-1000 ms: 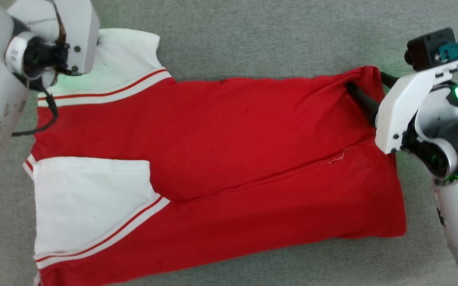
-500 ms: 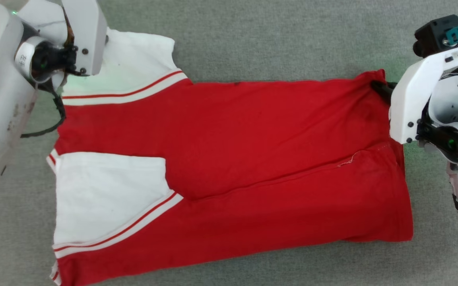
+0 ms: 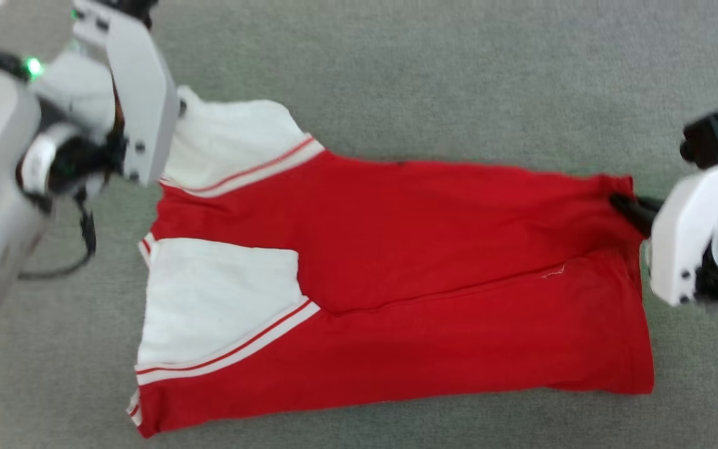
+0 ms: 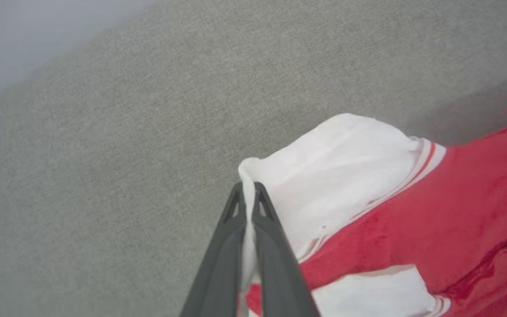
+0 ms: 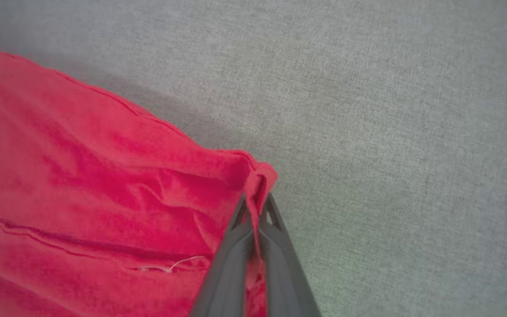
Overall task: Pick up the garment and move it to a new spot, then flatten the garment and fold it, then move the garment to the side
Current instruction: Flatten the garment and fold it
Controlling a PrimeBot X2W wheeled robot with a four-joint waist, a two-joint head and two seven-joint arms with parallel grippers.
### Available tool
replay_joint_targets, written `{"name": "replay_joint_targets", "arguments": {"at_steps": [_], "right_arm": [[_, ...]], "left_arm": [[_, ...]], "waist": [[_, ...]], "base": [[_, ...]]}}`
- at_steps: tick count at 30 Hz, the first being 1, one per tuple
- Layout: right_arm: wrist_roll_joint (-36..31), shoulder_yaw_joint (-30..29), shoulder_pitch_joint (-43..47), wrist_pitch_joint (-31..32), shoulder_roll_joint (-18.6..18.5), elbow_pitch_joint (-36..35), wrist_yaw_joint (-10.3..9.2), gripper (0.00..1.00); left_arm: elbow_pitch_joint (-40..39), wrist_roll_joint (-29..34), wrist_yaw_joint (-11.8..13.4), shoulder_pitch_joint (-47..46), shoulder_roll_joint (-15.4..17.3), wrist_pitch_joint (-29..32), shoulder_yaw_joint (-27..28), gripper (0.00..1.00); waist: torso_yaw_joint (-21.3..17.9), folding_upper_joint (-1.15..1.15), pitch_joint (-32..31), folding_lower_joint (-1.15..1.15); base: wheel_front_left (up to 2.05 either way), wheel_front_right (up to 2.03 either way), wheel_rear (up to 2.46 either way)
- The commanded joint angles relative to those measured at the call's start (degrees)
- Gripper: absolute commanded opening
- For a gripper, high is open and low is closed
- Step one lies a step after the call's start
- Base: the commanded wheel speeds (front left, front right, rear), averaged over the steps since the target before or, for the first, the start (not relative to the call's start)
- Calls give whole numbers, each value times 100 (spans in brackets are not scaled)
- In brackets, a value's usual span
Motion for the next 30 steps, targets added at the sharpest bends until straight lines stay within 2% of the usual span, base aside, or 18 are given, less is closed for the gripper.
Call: {"name": "replay_joint_targets", "arguments": {"at_steps": [1,8,11,13,15,18,25,26,27,28,29,30], "right_arm": [[24,-44,122,29,-34,-76,-10,0],[200,-470,1185,245,-172,-730,-10,0],[204,-599,1526,300,-149,-784,-10,0],[159,-639,1673,332,-142,-749,-10,0],[118,-569,1791,390,-116,-680,-10,0],[136,-459,1816,422,-80,-520,-10,0],[178,-82,1613,378,27,-80,-10,0],[173,-35,1585,324,19,-53,-10,1],[177,-1,1545,256,5,-41,-10,37],[183,25,1521,173,-17,-36,-10,82],[201,33,1516,110,-31,-2,-10,100],[207,38,1518,65,-51,21,-10,100]], "left_arm": [[-129,-46,85,151,72,10,17,0],[-2307,-297,1063,1375,933,153,-4,0],[-2818,-456,1384,1882,1135,119,-50,0],[-2948,-513,1504,2142,1221,43,-77,0],[-2934,-598,1546,2385,1209,-9,-146,0],[-2736,-681,1465,2588,1085,-119,-226,0],[-1861,-838,1083,2741,651,-376,-324,0],[-1763,-832,1015,2741,606,-434,-326,14],[-1685,-818,967,2741,565,-489,-323,38],[-1625,-807,926,2747,541,-539,-322,49],[-1571,-781,903,2750,526,-591,-317,71],[-1548,-757,877,2757,514,-664,-306,98]], "waist": [[145,0,-169,0],[289,0,-359,0],[319,0,-393,0],[327,0,-411,0],[328,0,-434,0],[325,0,-481,0],[319,0,-676,0],[317,0,-715,0],[320,0,-767,0],[322,0,-819,0],[325,0,-879,0],[328,0,-944,0]], "base": [[0,0,0],[0,0,0],[0,0,0],[0,0,0],[0,0,0],[0,0,0],[0,0,0],[0,0,0],[0,0,0],[0,0,0],[0,0,0],[0,0,0]]}}
